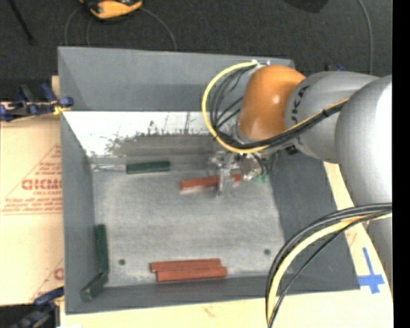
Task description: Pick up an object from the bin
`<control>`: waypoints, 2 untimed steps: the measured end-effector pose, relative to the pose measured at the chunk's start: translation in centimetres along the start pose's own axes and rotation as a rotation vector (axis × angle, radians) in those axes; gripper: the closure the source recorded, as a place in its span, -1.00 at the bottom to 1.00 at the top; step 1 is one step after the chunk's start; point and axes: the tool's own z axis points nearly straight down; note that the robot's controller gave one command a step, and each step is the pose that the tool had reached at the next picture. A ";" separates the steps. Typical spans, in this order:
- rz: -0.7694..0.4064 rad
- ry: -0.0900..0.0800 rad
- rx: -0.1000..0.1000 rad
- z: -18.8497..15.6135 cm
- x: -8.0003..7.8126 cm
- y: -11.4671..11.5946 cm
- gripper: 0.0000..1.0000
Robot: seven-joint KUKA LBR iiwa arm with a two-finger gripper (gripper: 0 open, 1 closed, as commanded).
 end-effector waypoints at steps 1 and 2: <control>-0.014 0.006 -0.001 -0.2 0.2 0.1 1.00; -0.017 0.019 -0.003 -0.8 0.4 0.1 1.00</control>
Offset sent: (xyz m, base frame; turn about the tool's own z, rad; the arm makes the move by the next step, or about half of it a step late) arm -0.0002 -0.0003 0.0725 0.0000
